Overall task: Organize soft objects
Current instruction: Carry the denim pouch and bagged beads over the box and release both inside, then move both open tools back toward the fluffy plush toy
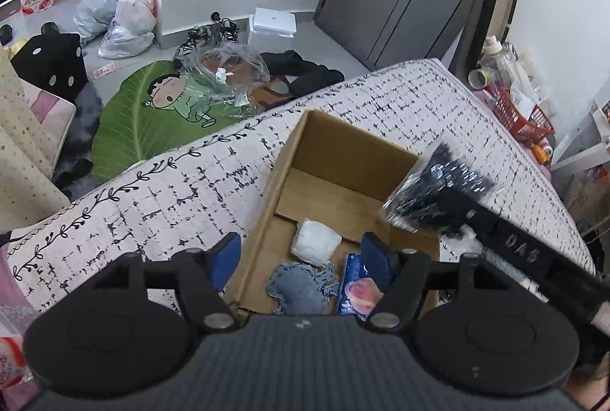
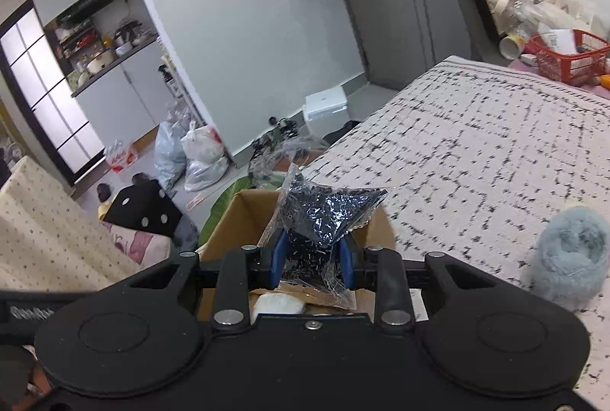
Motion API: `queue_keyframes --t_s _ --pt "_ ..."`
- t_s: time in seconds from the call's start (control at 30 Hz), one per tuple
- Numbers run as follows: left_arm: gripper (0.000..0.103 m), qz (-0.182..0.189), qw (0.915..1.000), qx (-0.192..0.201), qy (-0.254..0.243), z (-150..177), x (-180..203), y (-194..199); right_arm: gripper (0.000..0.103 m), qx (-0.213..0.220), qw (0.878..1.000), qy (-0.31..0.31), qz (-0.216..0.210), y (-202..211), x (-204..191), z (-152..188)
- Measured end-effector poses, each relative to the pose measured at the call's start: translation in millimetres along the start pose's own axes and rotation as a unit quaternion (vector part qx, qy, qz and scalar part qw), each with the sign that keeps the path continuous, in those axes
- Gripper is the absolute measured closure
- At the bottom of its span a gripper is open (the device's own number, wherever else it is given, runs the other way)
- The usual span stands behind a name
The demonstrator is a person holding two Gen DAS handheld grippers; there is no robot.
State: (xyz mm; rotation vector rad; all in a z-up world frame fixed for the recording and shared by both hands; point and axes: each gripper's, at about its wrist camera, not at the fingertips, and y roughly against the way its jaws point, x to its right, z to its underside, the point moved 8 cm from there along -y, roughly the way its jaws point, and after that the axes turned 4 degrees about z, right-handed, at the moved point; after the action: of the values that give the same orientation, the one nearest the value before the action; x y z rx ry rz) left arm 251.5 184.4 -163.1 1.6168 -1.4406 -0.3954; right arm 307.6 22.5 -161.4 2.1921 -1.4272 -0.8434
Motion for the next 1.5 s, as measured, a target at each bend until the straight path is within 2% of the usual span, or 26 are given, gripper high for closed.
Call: queue_keyframes --t_s 0.3,0.5,0.57,0.8,1.03,1.17,1.27,1.33,1.5 --pt "0.029 -0.013 0.9998 0.010 -0.012 -6.9 -5.5 16.7 0.074 -0.031 1.000 0.005 -0.004 -22.2 -14.2 11.1" --pt "0.029 -0.018 0.9995 0.014 -0.020 -10.0 -9.4 29.6 0.068 -0.056 0.998 -0.019 -0.015 -27.6 -12.8 22.2" --pt "0.029 -0.019 0.9992 0.021 -0.028 -12.7 -10.1 34.3 0.057 -0.054 0.998 -0.029 -0.025 -20.4 -13.2 19.9" --pt "0.029 -0.016 0.9991 0.026 -0.031 -15.8 -8.9 40.2 0.047 -0.038 0.998 -0.046 -0.025 6.6 -6.4 11.6" --pt "0.029 -0.011 0.9988 0.032 -0.036 -15.0 1.4 45.2 0.023 -0.020 0.998 -0.045 -0.024 35.5 -6.4 2.2" --pt "0.029 -0.008 0.9985 0.036 -0.039 -13.6 10.5 51.6 0.018 -0.016 0.999 -0.045 -0.022 48.8 -1.5 -1.5" --pt "0.020 -0.007 0.9983 0.037 -0.045 -11.9 18.8 54.6 0.016 -0.016 0.999 -0.051 -0.006 57.8 7.1 -2.9" --pt "0.020 -0.009 0.9979 0.042 -0.049 -11.0 24.8 56.3 0.015 -0.017 0.998 -0.061 -0.004 63.3 13.8 -4.4" --pt "0.019 -0.010 0.9978 0.039 -0.053 -5.2 41.6 58.8 0.005 -0.012 0.997 -0.081 -0.001 82.4 32.8 -11.1"
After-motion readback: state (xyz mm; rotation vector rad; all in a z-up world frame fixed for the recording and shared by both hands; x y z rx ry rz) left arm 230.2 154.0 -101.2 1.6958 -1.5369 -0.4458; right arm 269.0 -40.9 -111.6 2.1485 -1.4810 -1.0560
